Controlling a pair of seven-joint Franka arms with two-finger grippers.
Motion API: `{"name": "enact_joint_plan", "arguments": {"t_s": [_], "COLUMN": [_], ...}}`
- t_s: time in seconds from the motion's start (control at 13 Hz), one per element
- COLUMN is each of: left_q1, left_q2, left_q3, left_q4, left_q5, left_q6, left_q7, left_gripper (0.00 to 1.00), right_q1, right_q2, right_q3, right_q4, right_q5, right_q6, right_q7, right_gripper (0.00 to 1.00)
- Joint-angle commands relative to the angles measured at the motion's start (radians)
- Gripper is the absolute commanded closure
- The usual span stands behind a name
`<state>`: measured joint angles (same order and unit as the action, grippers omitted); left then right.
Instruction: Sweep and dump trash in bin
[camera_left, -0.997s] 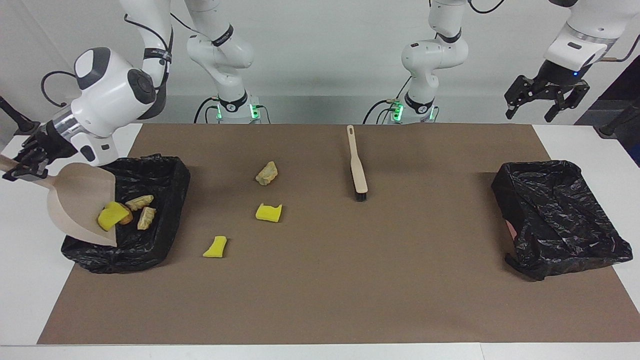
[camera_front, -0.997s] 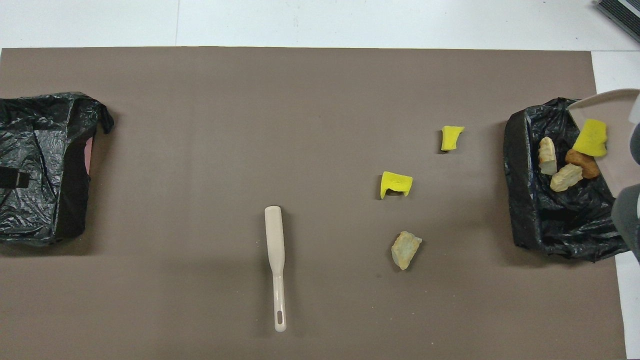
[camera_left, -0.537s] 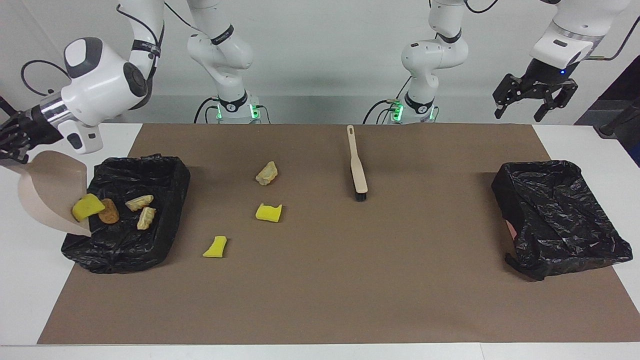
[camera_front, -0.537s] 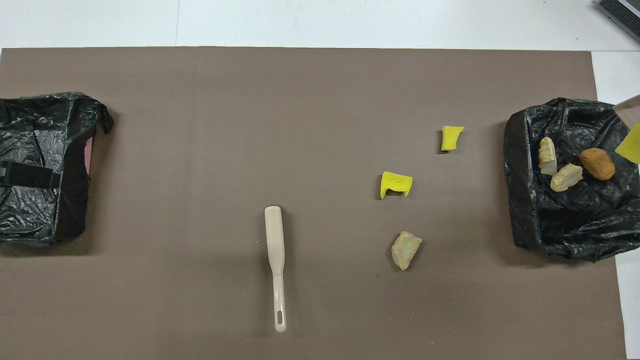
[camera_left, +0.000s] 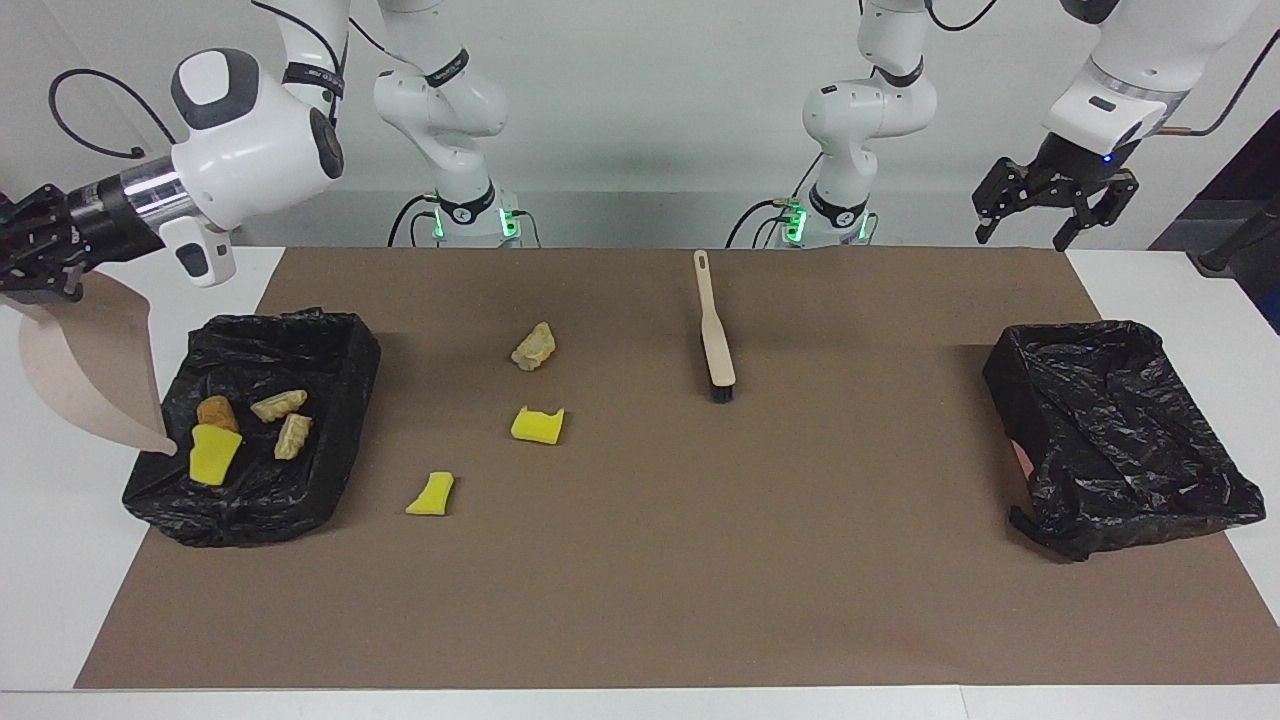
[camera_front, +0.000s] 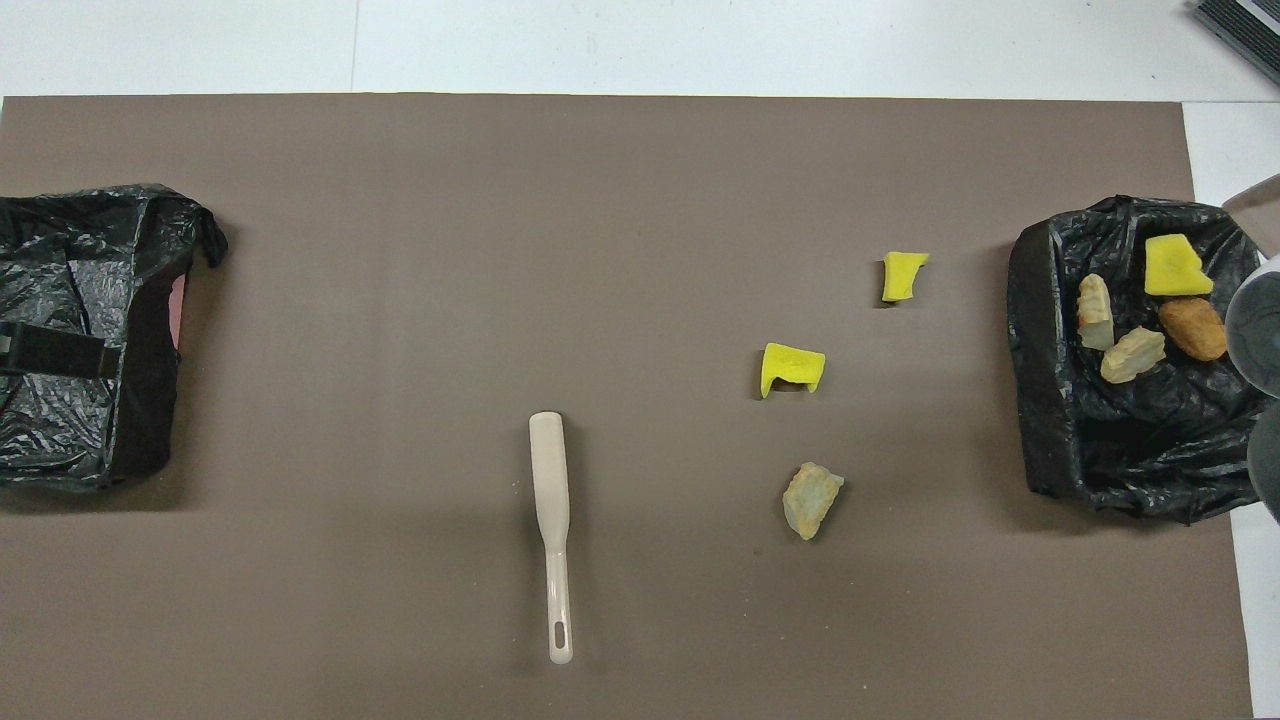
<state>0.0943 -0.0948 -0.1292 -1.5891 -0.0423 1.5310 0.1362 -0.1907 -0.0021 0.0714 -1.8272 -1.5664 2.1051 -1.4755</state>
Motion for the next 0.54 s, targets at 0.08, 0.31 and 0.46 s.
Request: {"name": "enact_joint_plan", "arguments": {"t_s": [0.08,0.31,0.46], "left_q1": [-0.008,-0.005,-0.005], "left_q2": [-0.011,-0.011,-0.011], "left_q3": [0.010,0.017,0.019], "left_q4": [-0.023,-0.022,-0.022], "left_q5": [0.002,0.002,0.002], "left_q6": [-0.015,-0.012,-0.014], "left_q7": [-0.010,-0.015,-0.015], "left_gripper": [0.00,0.00,0.00], "right_q1": [0.002,0.034,0.051], "right_q2": [-0.007,-0.009,-0.006], "right_q3": [0.013,0.022,0.024], "right_q4": [0.016,0.026,0.026], "right_q5": [0.161,0.415,0.558], "right_q6": [-0.062,-0.108,-0.123], "right_q7": [-0.002,0.012,0.085], "right_gripper": [1.00,1.00,1.00]}}
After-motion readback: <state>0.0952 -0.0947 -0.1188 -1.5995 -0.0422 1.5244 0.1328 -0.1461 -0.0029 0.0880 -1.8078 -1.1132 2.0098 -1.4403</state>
